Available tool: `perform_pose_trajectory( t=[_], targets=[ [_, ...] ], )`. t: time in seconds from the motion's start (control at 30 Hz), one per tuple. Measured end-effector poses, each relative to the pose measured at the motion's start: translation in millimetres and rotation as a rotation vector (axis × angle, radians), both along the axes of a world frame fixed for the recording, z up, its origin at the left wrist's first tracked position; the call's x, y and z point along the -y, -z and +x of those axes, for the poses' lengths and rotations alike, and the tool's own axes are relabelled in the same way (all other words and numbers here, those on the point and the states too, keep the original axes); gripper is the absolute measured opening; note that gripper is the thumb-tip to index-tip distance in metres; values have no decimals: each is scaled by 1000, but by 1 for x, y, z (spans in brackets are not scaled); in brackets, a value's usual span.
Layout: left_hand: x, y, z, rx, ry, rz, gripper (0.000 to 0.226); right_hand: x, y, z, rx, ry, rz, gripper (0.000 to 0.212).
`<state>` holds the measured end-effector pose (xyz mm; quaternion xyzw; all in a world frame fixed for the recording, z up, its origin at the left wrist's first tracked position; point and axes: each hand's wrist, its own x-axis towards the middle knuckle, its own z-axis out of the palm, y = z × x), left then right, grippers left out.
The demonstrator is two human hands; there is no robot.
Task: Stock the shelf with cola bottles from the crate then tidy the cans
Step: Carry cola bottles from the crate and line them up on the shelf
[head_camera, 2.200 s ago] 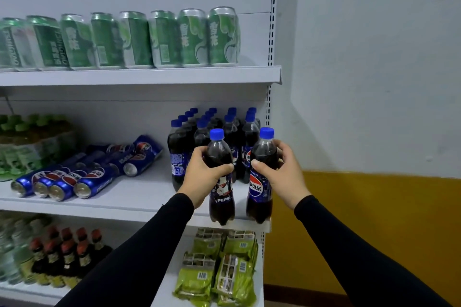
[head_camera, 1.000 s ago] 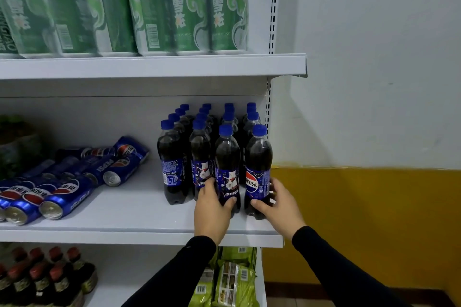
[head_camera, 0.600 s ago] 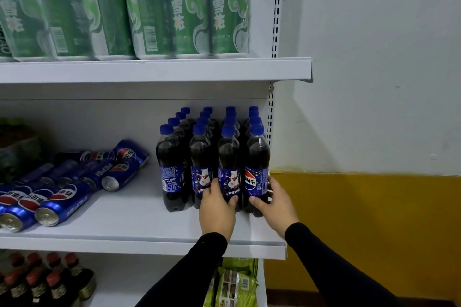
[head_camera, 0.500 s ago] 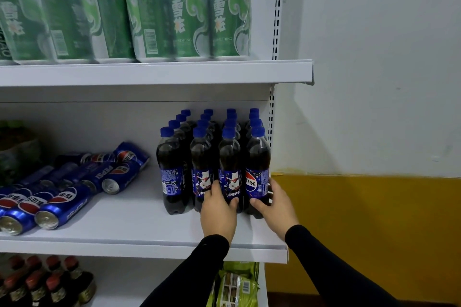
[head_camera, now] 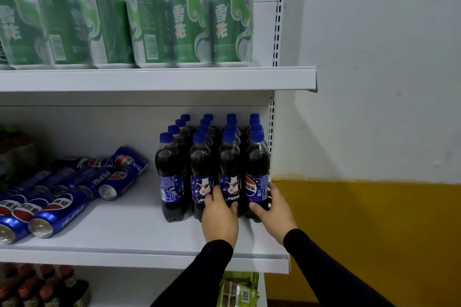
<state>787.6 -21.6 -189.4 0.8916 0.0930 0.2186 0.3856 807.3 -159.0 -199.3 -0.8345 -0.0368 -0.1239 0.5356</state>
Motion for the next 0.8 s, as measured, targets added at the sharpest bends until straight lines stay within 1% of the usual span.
perform_pose_trajectory(
  t=[0.13,0.33,0.47,0.57,0.63,0.8],
  targets=[
    [-2,0,1,-4,8,-3,56,1,-3,-3,-10,-6,19,65],
    [-9,-1,1,-12,46,-22,48,0,-1,-6,-76,-19,64,48],
    [-16,3,1,-27,60,-2,34,-1,0,-12,-100,-13,24,50],
    [-19,5,1,-49,70,11,29,-3,-3,-16,-122,-3,10,48],
    [-20,6,3,-54,69,22,28,-4,-4,-16,-136,2,5,46],
    [-20,7,8,-49,71,50,31,-6,-4,-14,-141,24,-23,48]
  ],
)
